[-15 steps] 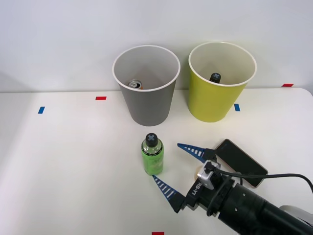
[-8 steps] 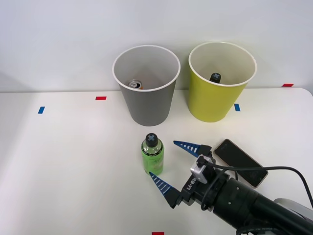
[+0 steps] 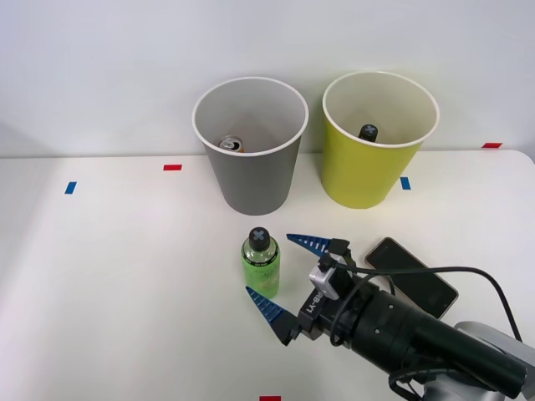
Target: Put cans in the gray bin, plastic bottles in the light green bin
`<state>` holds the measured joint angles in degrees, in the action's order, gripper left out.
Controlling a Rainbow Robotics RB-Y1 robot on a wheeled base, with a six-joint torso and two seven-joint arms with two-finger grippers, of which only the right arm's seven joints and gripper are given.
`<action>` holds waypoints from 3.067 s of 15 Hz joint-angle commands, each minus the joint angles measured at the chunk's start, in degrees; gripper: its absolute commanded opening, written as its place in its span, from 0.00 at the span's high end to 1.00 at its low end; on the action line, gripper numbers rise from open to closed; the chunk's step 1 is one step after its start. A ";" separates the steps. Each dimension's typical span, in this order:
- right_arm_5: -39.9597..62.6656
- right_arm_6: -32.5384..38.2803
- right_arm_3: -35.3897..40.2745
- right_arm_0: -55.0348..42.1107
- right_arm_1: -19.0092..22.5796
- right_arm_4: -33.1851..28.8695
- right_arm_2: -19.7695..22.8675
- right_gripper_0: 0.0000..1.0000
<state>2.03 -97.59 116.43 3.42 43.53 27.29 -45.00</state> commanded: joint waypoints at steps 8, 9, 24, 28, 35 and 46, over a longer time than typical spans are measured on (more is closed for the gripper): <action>7.03 1.26 -0.59 2.55 -2.22 -0.39 0.61 0.00; 7.29 1.35 -0.51 2.55 -2.66 -0.39 0.61 0.00; 10.89 3.20 -1.91 3.78 -5.65 -3.03 1.93 0.00; 12.12 3.73 -1.91 3.78 -6.44 -4.35 2.11 0.00; 12.47 5.31 -1.91 3.70 -6.44 -7.16 2.11 0.94; 8.70 5.57 0.90 -1.84 -6.97 -6.90 1.93 1.00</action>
<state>11.25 -92.05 115.57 2.73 36.60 20.29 -43.04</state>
